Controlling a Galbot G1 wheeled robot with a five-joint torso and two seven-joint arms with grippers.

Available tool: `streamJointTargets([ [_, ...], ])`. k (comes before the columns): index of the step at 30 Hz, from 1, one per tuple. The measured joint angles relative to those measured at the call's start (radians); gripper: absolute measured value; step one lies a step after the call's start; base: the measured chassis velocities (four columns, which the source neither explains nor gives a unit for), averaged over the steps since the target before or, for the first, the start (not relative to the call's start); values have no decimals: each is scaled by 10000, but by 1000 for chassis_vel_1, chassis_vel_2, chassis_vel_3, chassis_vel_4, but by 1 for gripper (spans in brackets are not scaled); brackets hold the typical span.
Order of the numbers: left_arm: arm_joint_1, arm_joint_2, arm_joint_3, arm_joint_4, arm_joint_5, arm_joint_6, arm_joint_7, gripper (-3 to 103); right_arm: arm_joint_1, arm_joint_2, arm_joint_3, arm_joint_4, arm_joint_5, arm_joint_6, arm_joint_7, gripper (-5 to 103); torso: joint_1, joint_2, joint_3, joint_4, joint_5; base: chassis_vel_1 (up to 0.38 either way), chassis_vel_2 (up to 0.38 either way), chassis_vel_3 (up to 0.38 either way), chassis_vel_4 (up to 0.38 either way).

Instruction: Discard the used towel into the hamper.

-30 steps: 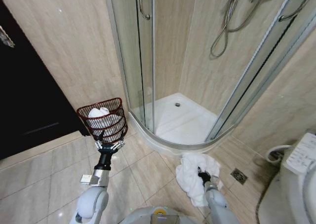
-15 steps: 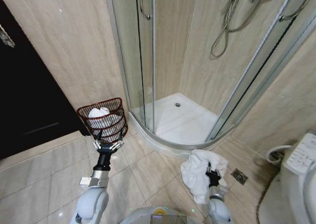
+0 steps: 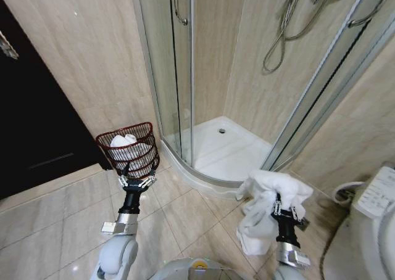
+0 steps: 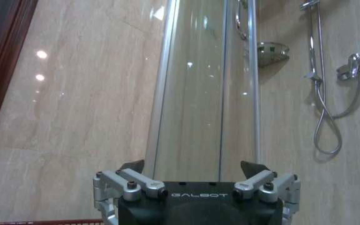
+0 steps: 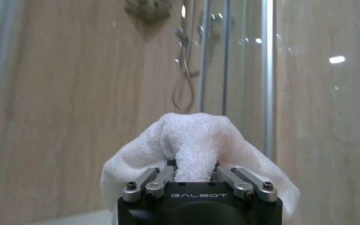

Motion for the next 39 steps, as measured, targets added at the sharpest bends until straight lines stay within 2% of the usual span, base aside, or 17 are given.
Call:
streamJointTargets([
  [2, 27, 1, 11, -62, -39, 76, -10, 100, -92, 65, 14, 479, -53, -209, -140, 21, 0, 0, 0, 2, 1, 0, 0, 0, 0],
  [4, 82, 13, 13, -209, -150, 281, -24, 100, -298, 20, 53, 1599, -204, -768, -262, 21, 0, 0, 0, 2, -6, 0, 0, 0, 0],
  [5, 82, 13, 13, -209, -150, 281, -24, 100, -298, 20, 53, 1599, -204, -768, -262, 21, 0, 0, 0, 2, -6, 0, 0, 0, 0],
  [7, 121, 19, 14, -264, -193, 364, -28, 100, -304, -60, 63, 2320, -254, -1266, -262, 21, 0, 0, 0, 2, -1, 0, 0, 0, 0],
  [8, 121, 19, 14, -264, -193, 364, -28, 100, -304, -60, 63, 2320, -254, -1266, -262, 21, 0, 0, 0, 2, -1, 0, 0, 0, 0],
  [11, 152, 20, 12, -297, -298, 405, -50, 100, 29, 27, 207, 2784, -465, -2026, -482, 21, 0, 0, 0, 2, 1, 0, 0, 0, 0],
  [18, 224, 80, -123, -254, -443, 313, -66, 100, 560, 9, 77, 2990, -802, -2678, -610, 21, 0, 0, 1, 2, 1, 0, 0, 0, 0],
  [25, 154, 80, -137, -174, -574, 333, -75, 100, 954, -139, -14, 2900, -1004, -2796, -456, 21, 0, 0, 1, 2, 0, 0, 0, 0, 0],
  [39, 168, -10, -89, -156, -541, 548, -46, 100, 804, -116, -194, 2826, -1207, -2666, -657, 21, 0, 0, 1, 0, 1, 55, 37, -36, -37],
])
